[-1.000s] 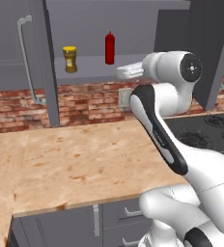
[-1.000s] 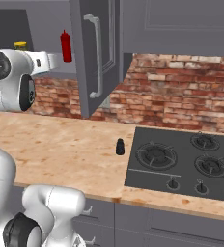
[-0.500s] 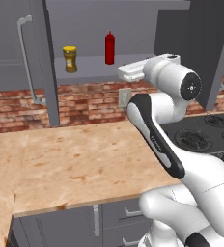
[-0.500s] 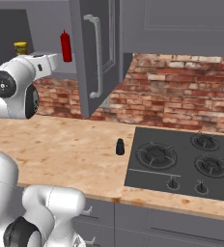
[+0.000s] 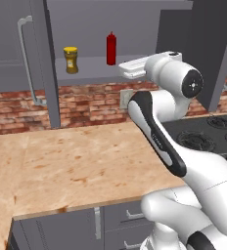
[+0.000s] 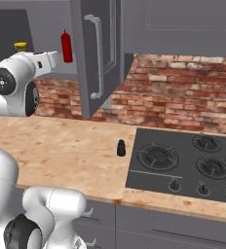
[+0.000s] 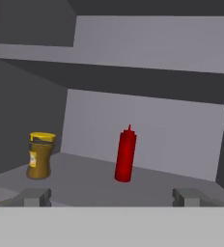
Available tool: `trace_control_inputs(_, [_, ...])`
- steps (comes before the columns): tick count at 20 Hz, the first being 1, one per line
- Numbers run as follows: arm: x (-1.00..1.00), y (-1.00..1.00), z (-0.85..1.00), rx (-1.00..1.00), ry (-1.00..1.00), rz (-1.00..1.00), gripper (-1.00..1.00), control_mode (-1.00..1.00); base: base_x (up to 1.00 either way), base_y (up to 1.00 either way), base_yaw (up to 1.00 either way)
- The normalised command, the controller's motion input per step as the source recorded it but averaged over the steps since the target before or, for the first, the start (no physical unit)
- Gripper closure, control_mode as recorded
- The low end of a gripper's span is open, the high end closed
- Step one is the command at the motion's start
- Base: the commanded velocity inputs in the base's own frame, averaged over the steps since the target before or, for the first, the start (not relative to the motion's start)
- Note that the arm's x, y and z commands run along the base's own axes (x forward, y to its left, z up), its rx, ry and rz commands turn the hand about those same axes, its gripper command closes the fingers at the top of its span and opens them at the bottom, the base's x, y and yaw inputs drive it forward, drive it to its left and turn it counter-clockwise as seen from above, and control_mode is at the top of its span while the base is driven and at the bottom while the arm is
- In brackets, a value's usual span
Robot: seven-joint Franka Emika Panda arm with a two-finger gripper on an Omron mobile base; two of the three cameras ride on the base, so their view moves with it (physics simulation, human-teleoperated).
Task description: Collect the turmeric, ketchup, and shaker from the cabinet and place them next to the stove.
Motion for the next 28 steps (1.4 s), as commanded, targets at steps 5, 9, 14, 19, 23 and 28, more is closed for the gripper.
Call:
trace_control_inputs(5, [0.19,0.00,0.00,0.00,0.00,0.00,-1.00,-1.00,0.00,0.00,0.00])
trace_control_inputs(9, [0.13,0.00,0.00,0.00,0.00,0.00,-1.00,-1.00,0.00,0.00,0.00])
trace_control_inputs(14, [0.07,0.00,0.00,0.00,0.00,0.00,-1.00,-1.00,0.00,0.00,0.00])
trace_control_inputs(19, [0.02,0.00,0.00,0.00,0.00,-0.01,-1.00,-1.00,0.00,0.00,0.00])
trace_control_inputs(23, [0.00,0.00,0.00,0.00,0.00,0.00,-1.00,-1.00,0.00,0.00,0.00])
trace_control_inputs(28, [0.00,0.00,-0.01,0.00,0.00,0.00,-1.00,-1.00,0.00,0.00,0.00])
